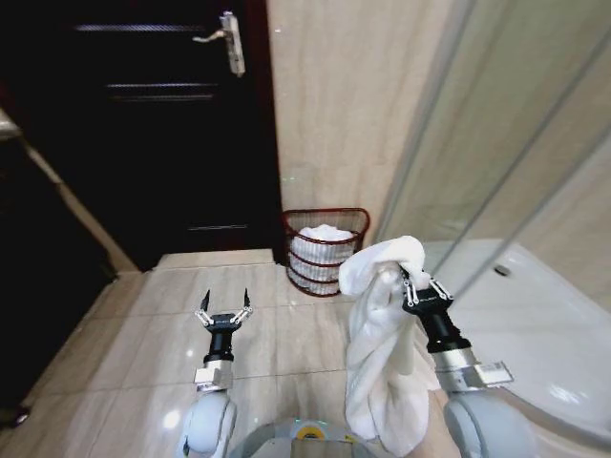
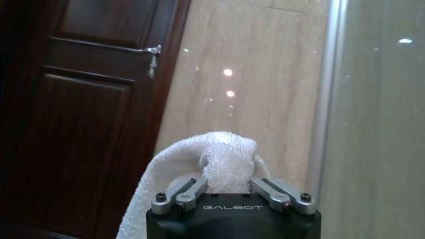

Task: Discard the used towel into the hamper.

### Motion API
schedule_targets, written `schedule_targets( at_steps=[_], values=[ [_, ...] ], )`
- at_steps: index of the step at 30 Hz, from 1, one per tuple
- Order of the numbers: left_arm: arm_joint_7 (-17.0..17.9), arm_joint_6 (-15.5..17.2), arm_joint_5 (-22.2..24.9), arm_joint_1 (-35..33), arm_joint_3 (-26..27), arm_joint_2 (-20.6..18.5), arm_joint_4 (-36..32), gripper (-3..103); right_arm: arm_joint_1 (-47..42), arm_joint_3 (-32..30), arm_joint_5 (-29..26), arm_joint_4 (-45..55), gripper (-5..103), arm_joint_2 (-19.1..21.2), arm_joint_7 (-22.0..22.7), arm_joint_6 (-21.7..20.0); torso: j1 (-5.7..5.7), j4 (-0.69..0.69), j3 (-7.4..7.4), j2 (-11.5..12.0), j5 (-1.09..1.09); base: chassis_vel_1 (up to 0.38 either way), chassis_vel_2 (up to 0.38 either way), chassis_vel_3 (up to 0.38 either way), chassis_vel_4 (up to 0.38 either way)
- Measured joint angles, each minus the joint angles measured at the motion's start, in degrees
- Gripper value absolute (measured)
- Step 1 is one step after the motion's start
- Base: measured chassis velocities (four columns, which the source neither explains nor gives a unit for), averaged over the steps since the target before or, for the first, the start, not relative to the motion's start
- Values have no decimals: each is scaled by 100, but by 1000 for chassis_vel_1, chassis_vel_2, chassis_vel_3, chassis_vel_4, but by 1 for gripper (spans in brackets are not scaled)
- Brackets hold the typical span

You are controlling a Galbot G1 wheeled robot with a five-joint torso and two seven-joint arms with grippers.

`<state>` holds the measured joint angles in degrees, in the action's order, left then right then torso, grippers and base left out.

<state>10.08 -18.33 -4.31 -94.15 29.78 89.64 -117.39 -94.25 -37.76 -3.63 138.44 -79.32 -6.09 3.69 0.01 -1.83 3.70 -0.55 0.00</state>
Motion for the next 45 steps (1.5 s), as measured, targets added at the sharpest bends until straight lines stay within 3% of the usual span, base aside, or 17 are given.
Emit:
schedule_targets(
  at_steps=[5,20,45],
  values=[
    [0,46,-13,1,-26,-5,-18,100,32,-2,-8,5,13,-5,6,-20,1,4,41,-40,0,28,13,24,24],
    [-18,196,2,55,-14,-61,-52,100,290,13,-11,61,13,-9,-1,-234,26,2,361,-389,0,0,0,0,0],
    [-14,178,16,62,-42,-39,8,100,280,-35,-21,23,13,-17,11,-264,159,2,802,-966,0,0,0,0,0]
  ],
)
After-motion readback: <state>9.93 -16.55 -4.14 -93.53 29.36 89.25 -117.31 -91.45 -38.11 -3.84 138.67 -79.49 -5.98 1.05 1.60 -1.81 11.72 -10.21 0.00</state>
